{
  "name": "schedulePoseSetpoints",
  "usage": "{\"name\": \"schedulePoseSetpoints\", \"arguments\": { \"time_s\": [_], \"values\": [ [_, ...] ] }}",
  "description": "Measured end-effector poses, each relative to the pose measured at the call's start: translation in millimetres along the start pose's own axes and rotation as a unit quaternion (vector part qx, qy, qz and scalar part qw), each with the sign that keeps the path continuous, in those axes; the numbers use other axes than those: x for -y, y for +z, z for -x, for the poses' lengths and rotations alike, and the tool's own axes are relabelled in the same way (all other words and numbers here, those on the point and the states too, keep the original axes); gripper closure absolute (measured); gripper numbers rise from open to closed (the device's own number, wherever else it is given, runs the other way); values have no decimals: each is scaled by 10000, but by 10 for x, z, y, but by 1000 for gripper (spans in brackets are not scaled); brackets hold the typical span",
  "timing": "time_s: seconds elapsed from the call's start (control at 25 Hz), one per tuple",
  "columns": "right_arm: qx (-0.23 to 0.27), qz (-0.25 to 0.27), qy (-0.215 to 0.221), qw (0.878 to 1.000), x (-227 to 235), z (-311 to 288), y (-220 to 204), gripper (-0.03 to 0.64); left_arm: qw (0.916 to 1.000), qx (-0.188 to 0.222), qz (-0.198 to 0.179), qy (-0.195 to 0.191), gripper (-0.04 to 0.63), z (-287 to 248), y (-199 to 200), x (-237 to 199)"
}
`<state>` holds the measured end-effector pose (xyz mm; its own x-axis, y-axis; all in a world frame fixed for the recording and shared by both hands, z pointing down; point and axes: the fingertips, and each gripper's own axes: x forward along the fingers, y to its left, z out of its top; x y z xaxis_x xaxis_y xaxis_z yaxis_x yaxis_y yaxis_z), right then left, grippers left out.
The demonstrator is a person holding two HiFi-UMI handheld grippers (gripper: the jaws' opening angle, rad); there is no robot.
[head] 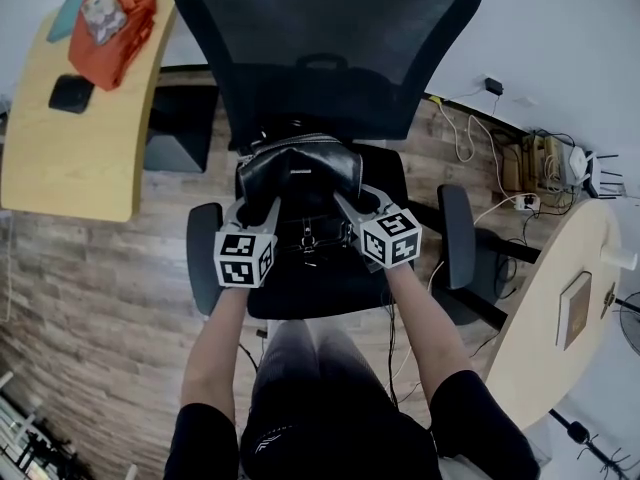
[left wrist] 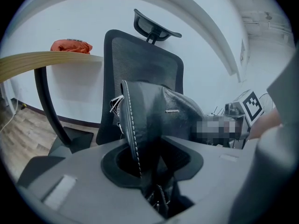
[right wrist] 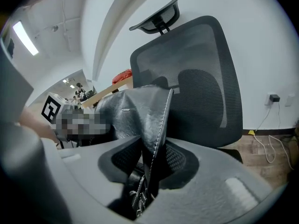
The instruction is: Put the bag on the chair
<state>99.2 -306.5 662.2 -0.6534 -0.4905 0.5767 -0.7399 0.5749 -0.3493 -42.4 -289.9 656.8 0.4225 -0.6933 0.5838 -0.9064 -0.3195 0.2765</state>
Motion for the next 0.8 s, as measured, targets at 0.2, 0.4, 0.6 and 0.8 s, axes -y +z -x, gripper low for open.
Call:
{"name": "schedulePoseSetpoints", "arguments": {
  "time_s": [0.2,0.4,0.6,0.8],
  "values": [
    [-15,-119,-38,9999,31,6,-82,499,9999,-57,42,-86,446,-37,-64,-1],
    [-95,-216,-89,9997,53,-2,-108,476,9998,-96,102,-121,443,-56,-111,-25],
    [-136,-221,-146,9996,45,33,-93,449,9998,-147,115,105,408,-40,-135,-70],
    [-231,-27,-244,9994,-2,79,-106,412,9995,-264,100,167,311,-14,-194,-35]
  ]
}}
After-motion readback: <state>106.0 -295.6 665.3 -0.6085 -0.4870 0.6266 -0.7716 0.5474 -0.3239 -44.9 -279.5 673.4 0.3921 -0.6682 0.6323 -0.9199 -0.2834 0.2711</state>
